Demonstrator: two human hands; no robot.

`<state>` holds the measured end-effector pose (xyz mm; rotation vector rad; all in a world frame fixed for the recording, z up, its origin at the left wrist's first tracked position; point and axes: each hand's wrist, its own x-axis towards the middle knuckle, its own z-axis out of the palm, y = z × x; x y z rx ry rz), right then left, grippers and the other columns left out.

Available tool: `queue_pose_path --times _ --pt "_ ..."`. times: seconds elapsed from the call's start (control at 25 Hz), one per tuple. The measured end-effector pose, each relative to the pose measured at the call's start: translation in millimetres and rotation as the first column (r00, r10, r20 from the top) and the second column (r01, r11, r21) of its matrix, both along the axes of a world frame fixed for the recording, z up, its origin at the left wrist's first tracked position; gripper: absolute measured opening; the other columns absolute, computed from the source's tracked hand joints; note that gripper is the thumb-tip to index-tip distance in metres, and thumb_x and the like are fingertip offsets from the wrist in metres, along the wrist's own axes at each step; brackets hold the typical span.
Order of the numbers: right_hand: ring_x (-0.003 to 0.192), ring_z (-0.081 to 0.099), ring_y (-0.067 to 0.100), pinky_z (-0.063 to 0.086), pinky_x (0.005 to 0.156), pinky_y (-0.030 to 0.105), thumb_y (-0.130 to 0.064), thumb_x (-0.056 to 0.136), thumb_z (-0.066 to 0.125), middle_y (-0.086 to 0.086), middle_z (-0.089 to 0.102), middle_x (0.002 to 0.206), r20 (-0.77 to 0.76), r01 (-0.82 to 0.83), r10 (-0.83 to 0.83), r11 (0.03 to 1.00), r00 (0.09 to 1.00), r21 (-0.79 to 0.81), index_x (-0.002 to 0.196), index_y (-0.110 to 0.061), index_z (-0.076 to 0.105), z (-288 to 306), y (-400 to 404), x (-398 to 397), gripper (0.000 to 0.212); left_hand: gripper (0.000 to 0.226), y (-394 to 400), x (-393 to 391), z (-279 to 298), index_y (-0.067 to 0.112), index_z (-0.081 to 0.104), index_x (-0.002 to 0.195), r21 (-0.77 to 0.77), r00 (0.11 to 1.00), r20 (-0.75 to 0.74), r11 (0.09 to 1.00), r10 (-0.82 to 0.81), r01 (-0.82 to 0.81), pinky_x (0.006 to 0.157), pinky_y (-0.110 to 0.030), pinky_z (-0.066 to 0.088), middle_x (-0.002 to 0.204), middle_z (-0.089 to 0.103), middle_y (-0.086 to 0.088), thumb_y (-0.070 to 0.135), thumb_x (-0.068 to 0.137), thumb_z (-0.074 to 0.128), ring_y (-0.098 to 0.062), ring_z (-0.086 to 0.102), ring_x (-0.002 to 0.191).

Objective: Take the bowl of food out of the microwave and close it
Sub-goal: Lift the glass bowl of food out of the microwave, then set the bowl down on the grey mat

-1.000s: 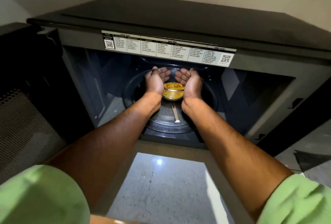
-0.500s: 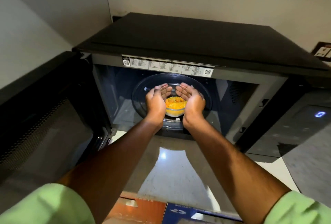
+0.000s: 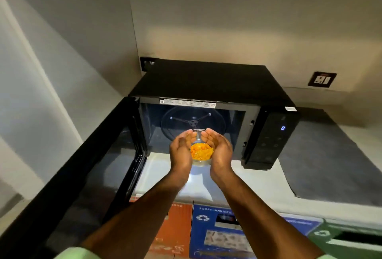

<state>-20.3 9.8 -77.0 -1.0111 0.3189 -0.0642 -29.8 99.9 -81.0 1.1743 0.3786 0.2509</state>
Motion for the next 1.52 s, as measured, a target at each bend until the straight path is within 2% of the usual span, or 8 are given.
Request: queue_pose_path --times 0.2,0.36,0.48,0.68,0.8,1.0,1.2,1.52 --pt "0.069 0.076 0.016 0.06 0.062 0.025 -0.01 0.097 0.054 0.002 0.08 0.079 0.08 0.042 -0.043 0.999 0.996 0.02 0.11 -0.003 0.073 38 -14 -76 0.025 0.037 -14 -69 31 0.003 0.064 0.123 0.023 0.999 0.033 0.999 -0.041 0.041 0.091 -0.043 0.056 0.117 0.071 -0.02 0.013 0.102 0.036 -0.034 0.069 0.105" --pt "0.078 0.077 0.019 0.06 0.069 0.027 -0.014 0.1 0.05 0.004 0.081 0.086 0.098 0.064 -0.062 0.998 0.993 -0.019 0.109 -0.007 0.075 53 -30 -117 0.027 0.035 -30 -113 53 0.0 0.063 0.121 0.029 0.994 0.085 0.997 -0.069 0.067 0.092 -0.04 0.055 0.114 0.071 -0.02 0.011 0.104 0.034 -0.033 0.068 0.107" --pt "0.089 0.077 0.022 0.06 0.078 0.028 -0.015 0.102 0.048 0.007 0.08 0.093 0.118 0.098 -0.091 0.994 0.989 -0.054 0.108 -0.008 0.075 58 -45 -137 0.029 0.033 -42 -132 60 0.006 0.064 0.118 0.052 0.986 0.119 0.993 -0.116 0.11 0.088 -0.028 0.054 0.112 0.072 -0.014 0.012 0.104 0.034 -0.028 0.067 0.111" --pt "0.089 0.077 0.02 0.06 0.075 0.024 -0.013 0.102 0.046 0.005 0.081 0.093 0.136 0.155 -0.143 0.985 0.98 -0.077 0.107 -0.009 0.075 66 -95 -161 0.029 0.034 -91 -149 67 0.004 0.064 0.12 0.081 0.979 0.119 0.984 -0.167 0.158 0.085 -0.024 0.053 0.113 0.072 -0.013 0.012 0.104 0.035 -0.028 0.068 0.111" --pt "0.085 0.077 0.018 0.059 0.071 0.022 -0.012 0.102 0.045 0.012 0.079 0.098 0.13 0.159 -0.147 0.984 0.98 -0.081 0.111 -0.004 0.074 68 -123 -164 0.032 0.035 -118 -152 66 0.005 0.064 0.122 0.065 0.979 0.108 0.984 -0.174 0.168 0.088 -0.031 0.055 0.116 0.072 -0.015 0.014 0.104 0.035 -0.028 0.069 0.108" --pt "0.093 0.076 0.023 0.06 0.08 0.025 -0.013 0.102 0.043 0.015 0.079 0.103 0.152 0.162 -0.144 0.98 0.978 -0.114 0.113 -0.001 0.073 66 -188 -164 0.034 0.036 -184 -151 64 0.004 0.064 0.122 0.052 0.976 0.108 0.982 -0.188 0.183 0.095 -0.036 0.055 0.115 0.072 -0.017 0.014 0.105 0.034 -0.03 0.07 0.108" --pt "0.099 0.075 0.028 0.058 0.093 0.039 -0.014 0.102 0.043 0.017 0.078 0.105 0.139 0.149 -0.132 0.982 0.981 -0.113 0.107 -0.008 0.074 59 -267 -151 0.033 0.031 -260 -145 63 0.014 0.066 0.116 0.056 0.978 0.095 0.982 -0.187 0.183 0.071 -0.018 0.057 0.114 0.073 -0.013 0.021 0.105 0.038 -0.022 0.072 0.099" --pt "0.103 0.074 0.029 0.054 0.101 0.049 -0.02 0.103 0.044 0.012 0.079 0.105 0.093 0.171 -0.158 0.974 0.983 -0.148 0.109 -0.012 0.074 34 -356 -124 0.032 0.029 -346 -116 47 0.025 0.067 0.108 0.163 0.974 0.033 0.963 -0.225 0.216 0.093 -0.042 0.057 0.118 0.072 -0.01 0.027 0.105 0.038 -0.026 0.069 0.108"
